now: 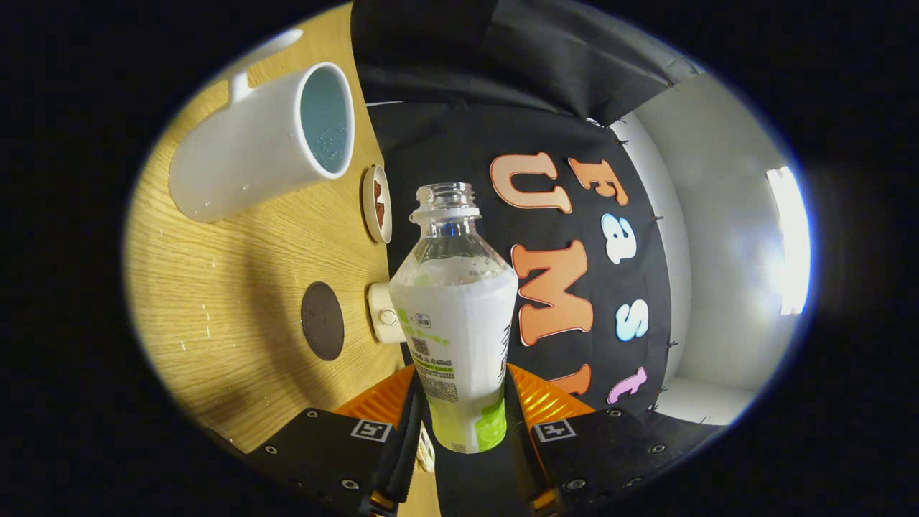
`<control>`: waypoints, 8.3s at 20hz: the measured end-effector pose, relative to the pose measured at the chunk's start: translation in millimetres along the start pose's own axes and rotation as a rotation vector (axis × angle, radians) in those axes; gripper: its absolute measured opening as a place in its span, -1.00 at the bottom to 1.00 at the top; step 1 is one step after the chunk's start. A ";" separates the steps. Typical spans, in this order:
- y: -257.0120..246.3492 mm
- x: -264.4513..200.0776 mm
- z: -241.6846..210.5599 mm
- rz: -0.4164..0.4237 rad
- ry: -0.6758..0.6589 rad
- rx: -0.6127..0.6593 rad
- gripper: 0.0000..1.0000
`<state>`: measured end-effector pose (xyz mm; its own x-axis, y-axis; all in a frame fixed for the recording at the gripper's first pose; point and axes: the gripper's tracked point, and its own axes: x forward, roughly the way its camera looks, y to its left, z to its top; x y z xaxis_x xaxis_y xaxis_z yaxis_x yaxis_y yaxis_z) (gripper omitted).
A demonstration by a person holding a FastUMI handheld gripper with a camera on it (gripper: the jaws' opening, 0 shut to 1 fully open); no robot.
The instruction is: Take the bottle from table, then pour the juice into the cup, finally place the bottle on the coaster
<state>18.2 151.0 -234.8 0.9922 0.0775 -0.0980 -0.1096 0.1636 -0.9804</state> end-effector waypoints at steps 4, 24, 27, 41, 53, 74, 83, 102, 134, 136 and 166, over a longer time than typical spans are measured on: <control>-1.8 4.1 6.3 -0.012 -0.043 -0.068 0.14; -17.9 7.7 26.0 -0.070 -0.130 -0.184 0.14; -22.3 7.8 29.0 -0.070 -0.148 -0.215 0.14; -37.3 8.4 37.4 -0.096 -0.205 -0.324 0.14; -54.1 7.2 51.4 -0.143 -0.273 -0.425 0.14; -61.3 4.8 79.4 -0.170 -0.404 -0.621 0.13; -30.3 7.6 76.1 -0.056 -0.349 -0.474 0.14; 25.0 53.8 37.7 0.325 0.035 0.668 0.15; 7.8 71.8 12.0 0.482 0.182 1.535 0.85; -25.5 57.2 7.7 0.445 0.147 1.527 0.89; -207.8 -73.5 -91.0 -0.099 0.167 1.589 0.93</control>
<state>-26.5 21.8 -39.4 0.9822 -0.0817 -0.1692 0.1107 0.9792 0.1700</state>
